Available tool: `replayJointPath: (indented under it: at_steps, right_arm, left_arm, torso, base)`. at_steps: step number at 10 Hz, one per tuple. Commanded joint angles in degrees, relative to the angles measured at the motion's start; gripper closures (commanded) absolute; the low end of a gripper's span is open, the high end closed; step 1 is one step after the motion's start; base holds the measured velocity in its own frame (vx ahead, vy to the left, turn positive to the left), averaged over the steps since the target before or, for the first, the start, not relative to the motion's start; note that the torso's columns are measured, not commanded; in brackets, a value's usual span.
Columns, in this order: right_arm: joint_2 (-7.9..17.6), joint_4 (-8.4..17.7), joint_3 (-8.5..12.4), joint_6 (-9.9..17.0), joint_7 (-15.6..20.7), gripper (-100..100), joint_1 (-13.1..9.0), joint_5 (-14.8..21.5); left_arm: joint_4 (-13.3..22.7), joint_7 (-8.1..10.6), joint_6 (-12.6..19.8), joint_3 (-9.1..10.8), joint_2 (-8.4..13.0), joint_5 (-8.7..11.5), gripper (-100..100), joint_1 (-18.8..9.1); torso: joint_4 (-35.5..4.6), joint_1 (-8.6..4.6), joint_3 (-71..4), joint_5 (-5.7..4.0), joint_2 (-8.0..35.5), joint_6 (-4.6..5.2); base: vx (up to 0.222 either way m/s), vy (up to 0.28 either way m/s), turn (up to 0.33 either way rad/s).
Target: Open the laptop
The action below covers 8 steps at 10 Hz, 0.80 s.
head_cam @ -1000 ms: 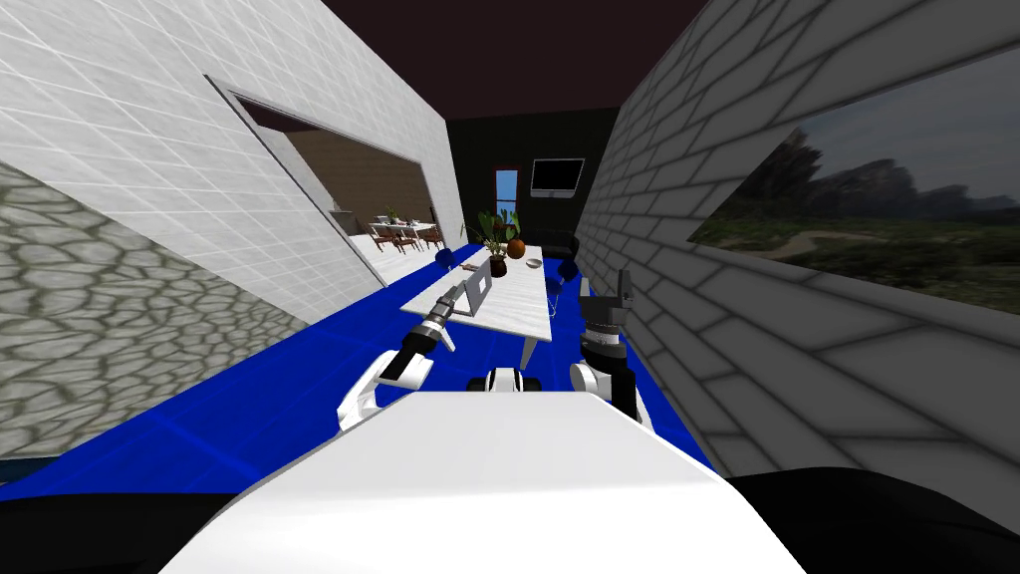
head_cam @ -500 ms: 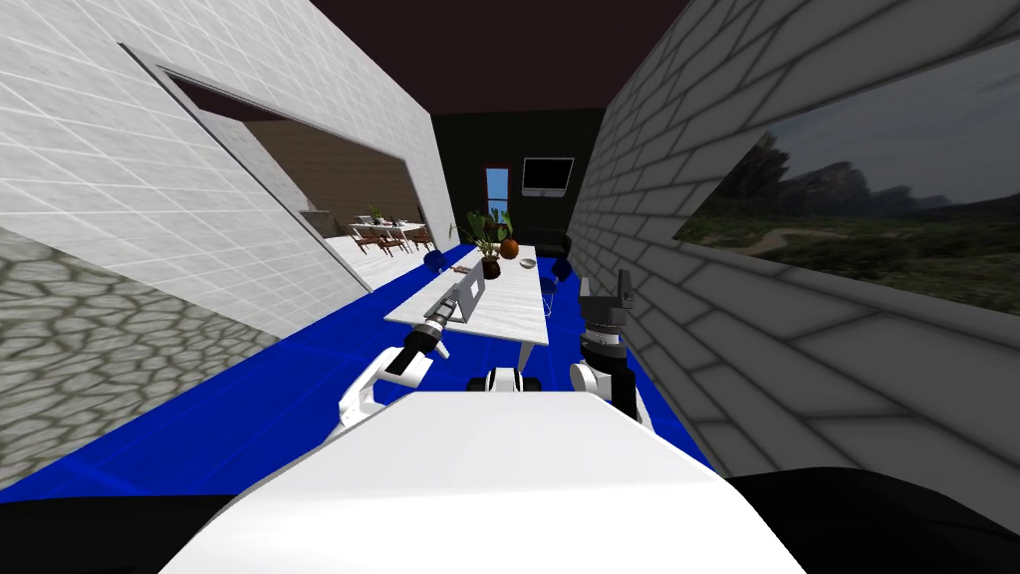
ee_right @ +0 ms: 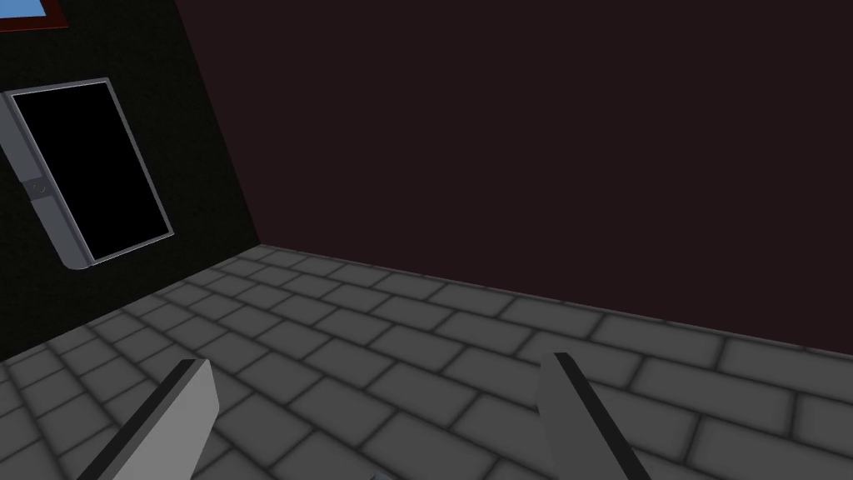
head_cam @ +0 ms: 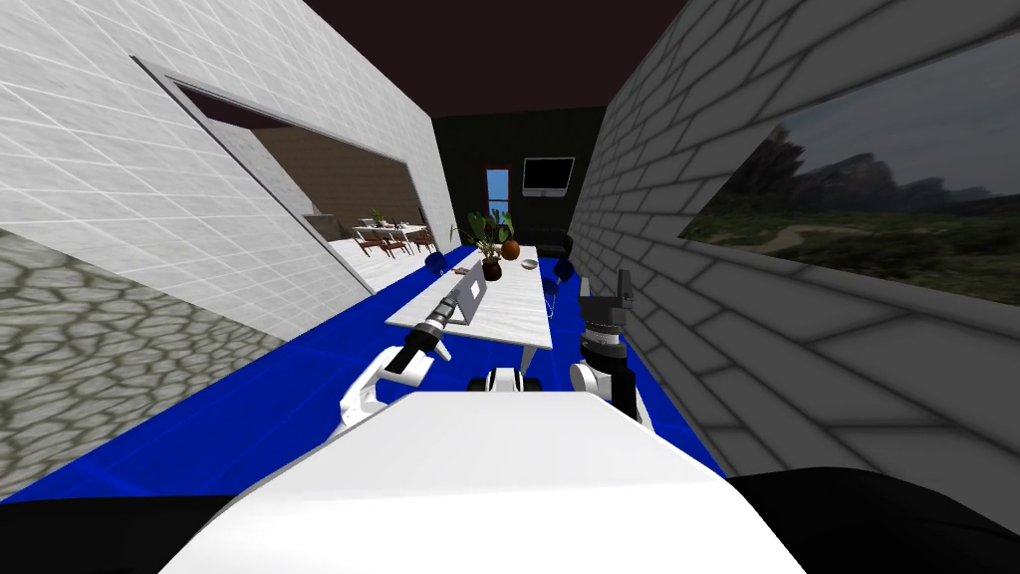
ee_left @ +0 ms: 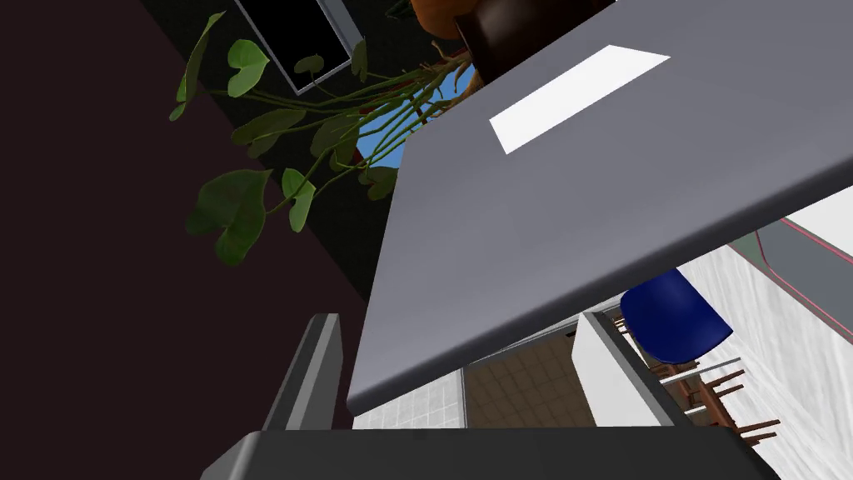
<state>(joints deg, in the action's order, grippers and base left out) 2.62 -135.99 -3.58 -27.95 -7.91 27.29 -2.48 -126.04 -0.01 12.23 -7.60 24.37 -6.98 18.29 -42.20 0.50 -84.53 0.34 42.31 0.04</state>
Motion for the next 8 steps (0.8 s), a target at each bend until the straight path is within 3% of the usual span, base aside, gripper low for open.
replayJointPath:
  at_steps: [1, 5, 6, 8]
  right_arm:
    - [0.0, 0.0, 0.0, 0.0, 0.0, 0, 0.0, 0.0]
    - [0.0, 0.0, 0.0, 0.0, 0.0, 0, 0.0, 0.0]
    - [0.0, 0.0, 0.0, 0.0, 0.0, 0, 0.0, 0.0]
    - [0.0, 0.0, 0.0, 0.0, 0.0, 0, 0.0, 0.0]
  left_arm:
    - [0.3, 2.83, 0.2, -0.36, -1.9, 2.6, 100, -0.1]
    - [0.6, 6.23, 0.4, -0.56, -4.4, 6.0, 100, -0.6]
    - [0.6, 5.53, 0.3, -0.47, -3.9, 5.4, 100, -0.6]
    - [3.3, 8.32, -1.5, -0.89, -6.6, 8.2, 100, -0.7]
  torso:
    - [0.1, -0.13, 0.0, -0.01, -0.1, -0.02]
    - [0.0, -0.5, -0.1, -0.28, -0.1, -0.04]
    - [-0.1, -0.54, -0.1, -0.32, -0.1, -0.03]
    - [-0.1, -0.55, 0.0, -0.32, 0.1, 0.03]
  base:
    - [0.004, 0.105, 0.008]
    - [0.002, 0.096, 0.015]
    - [0.005, 0.037, 0.004]
    - [0.0, 0.118, 0.002]
